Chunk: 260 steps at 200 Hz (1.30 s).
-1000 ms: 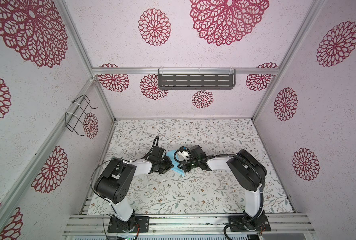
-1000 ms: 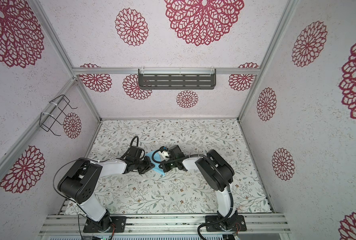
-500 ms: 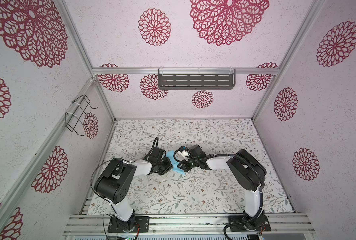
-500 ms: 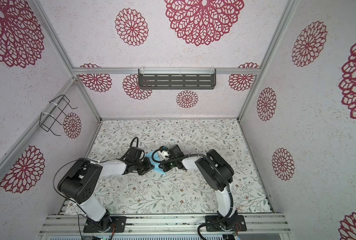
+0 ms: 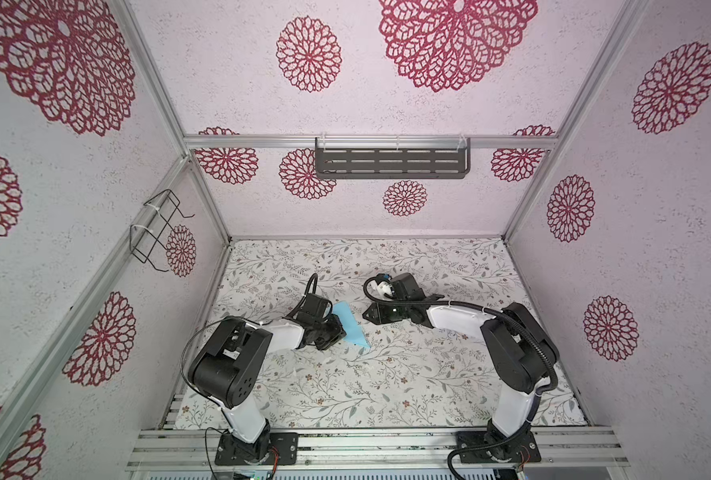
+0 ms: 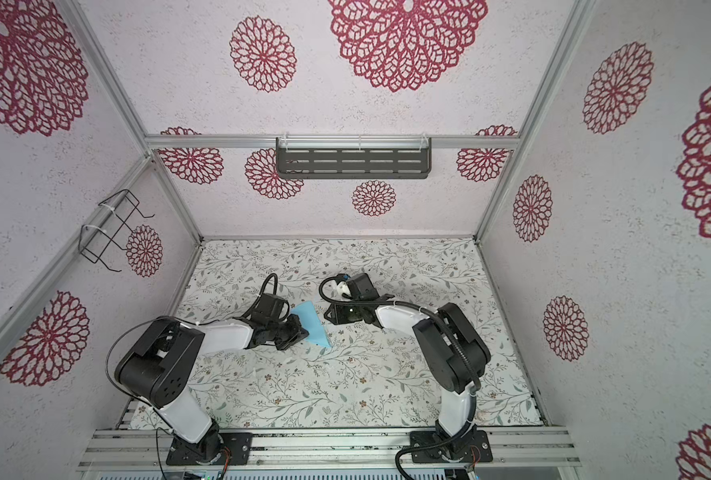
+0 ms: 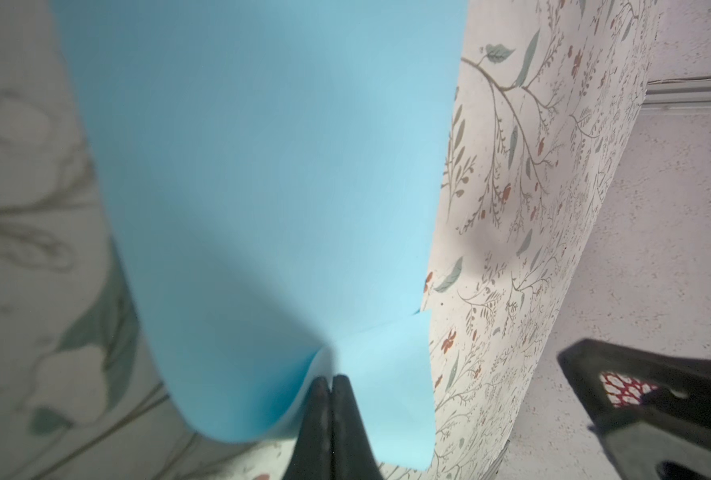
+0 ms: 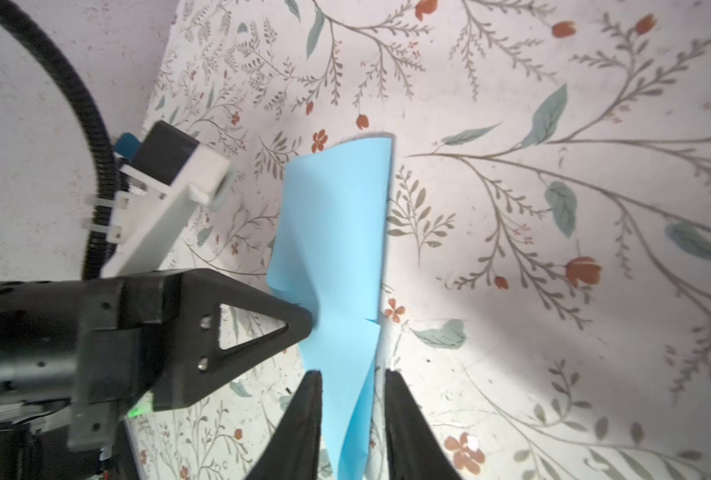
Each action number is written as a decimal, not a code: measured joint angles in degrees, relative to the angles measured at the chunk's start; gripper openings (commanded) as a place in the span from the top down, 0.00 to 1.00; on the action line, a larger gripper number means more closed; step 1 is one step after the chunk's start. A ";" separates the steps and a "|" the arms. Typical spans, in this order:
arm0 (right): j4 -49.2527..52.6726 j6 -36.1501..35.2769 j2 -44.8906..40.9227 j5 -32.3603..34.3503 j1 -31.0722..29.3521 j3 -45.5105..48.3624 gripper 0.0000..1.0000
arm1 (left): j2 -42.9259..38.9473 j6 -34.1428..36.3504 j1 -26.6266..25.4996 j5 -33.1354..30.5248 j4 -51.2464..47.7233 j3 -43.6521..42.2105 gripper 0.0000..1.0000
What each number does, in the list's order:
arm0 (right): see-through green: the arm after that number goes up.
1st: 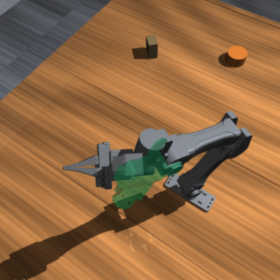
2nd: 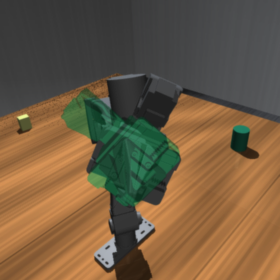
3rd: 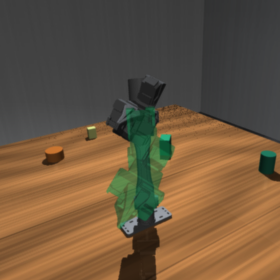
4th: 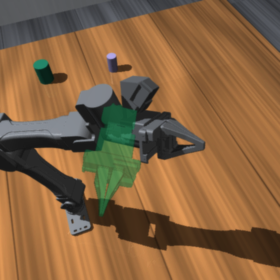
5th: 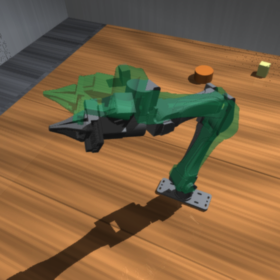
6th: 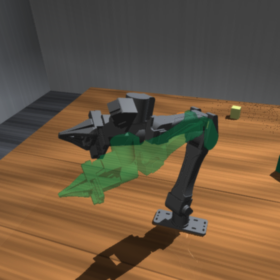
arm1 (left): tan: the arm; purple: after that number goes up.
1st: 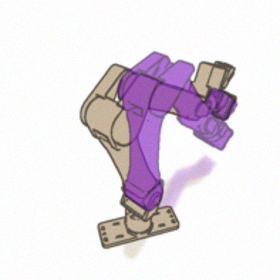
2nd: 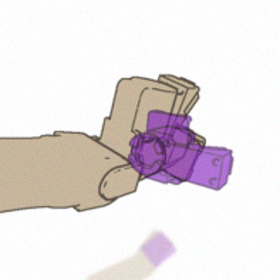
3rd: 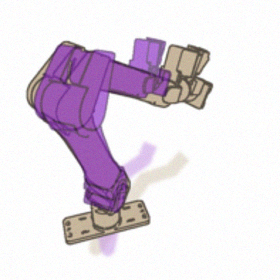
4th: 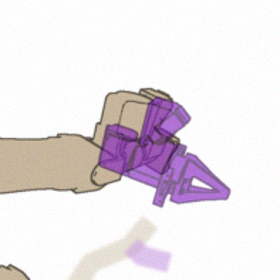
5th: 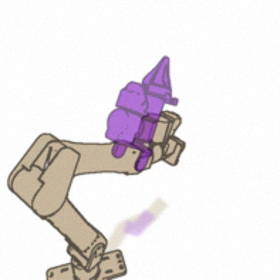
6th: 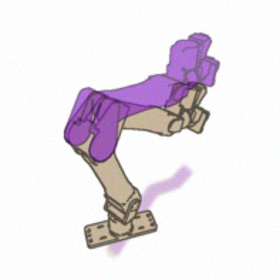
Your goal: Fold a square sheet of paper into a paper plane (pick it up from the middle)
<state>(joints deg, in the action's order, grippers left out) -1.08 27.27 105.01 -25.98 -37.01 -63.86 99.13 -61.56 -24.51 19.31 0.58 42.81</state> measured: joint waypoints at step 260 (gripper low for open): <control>9.86 10.25 9.84 -3.21 -5.79 -5.64 0.93 | 0.87 1.81 -0.35 -1.01 -5.88 3.23 0.99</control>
<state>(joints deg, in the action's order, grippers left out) 8.78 37.52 114.85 -29.19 -42.81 -69.49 100.01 -59.75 -24.86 18.31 -5.30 46.04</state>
